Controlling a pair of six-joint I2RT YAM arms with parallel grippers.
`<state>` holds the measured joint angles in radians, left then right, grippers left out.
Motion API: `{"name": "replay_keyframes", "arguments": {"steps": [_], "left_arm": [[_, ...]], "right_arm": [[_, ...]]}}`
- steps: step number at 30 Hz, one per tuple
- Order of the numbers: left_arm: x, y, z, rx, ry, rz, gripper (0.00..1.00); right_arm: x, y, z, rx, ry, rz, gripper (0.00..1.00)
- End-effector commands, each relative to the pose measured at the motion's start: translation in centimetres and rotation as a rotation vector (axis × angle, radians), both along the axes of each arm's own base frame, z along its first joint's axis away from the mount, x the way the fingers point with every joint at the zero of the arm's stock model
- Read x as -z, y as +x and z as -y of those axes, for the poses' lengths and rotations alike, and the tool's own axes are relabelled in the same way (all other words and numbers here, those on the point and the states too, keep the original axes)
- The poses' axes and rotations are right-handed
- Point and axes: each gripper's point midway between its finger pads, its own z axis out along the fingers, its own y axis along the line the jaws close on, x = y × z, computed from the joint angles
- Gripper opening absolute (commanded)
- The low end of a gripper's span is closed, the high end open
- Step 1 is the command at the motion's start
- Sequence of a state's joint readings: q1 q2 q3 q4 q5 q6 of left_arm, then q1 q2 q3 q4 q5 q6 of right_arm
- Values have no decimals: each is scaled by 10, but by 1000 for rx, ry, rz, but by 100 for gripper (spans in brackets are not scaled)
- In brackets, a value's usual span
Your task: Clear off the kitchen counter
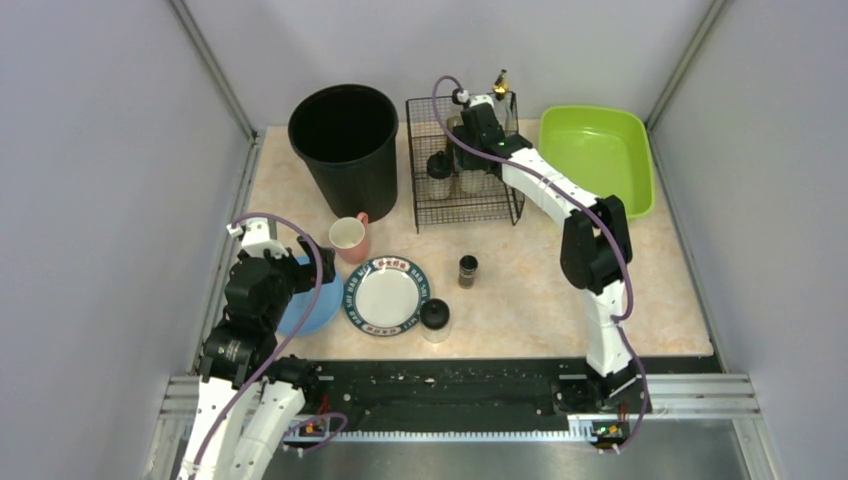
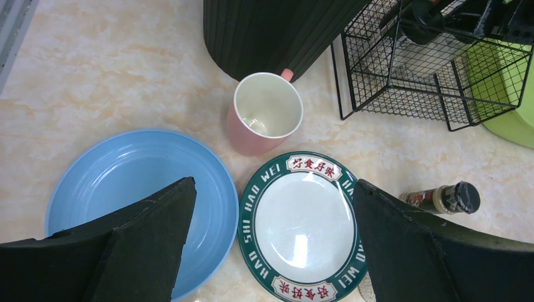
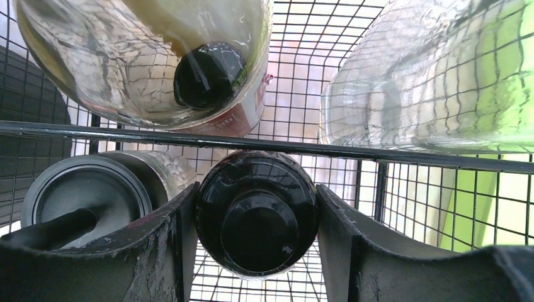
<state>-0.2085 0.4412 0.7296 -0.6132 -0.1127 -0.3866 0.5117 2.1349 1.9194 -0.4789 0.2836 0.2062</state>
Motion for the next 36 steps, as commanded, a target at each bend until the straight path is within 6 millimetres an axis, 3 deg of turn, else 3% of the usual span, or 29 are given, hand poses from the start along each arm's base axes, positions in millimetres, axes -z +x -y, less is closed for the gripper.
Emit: {"name": "replay_keyframes", "arguments": {"steps": [1,7,15,19,23,28,33,36], "left_arm": [[-2,1,1,7,6,11,99],[-2,0,1,7,6,11,99],[-3,0,0,5,6,15,99],[-3,0,-1,1,6,15,99],[-4,0,-1,-1,6,17,99],[-3,-1,-1,-1,6,17,99],[-4,-1,0,2,3,18,99],[-3,-1,0,4,3,17,99]], "right_arm": [[-14,9,1,10,31,53,48],[-51,2,4,6,58,105,63],[-110,-20,12,-9,99,199,72],[-132,-41,11,-40,100,224,75],[-154,-78,2,-120,116,253,75],[-164,-137,-24,-319,160,247,76],[-158,-194,-44,-488,164,229,83],[-143,-226,-56,-576,160,197,86]]}}
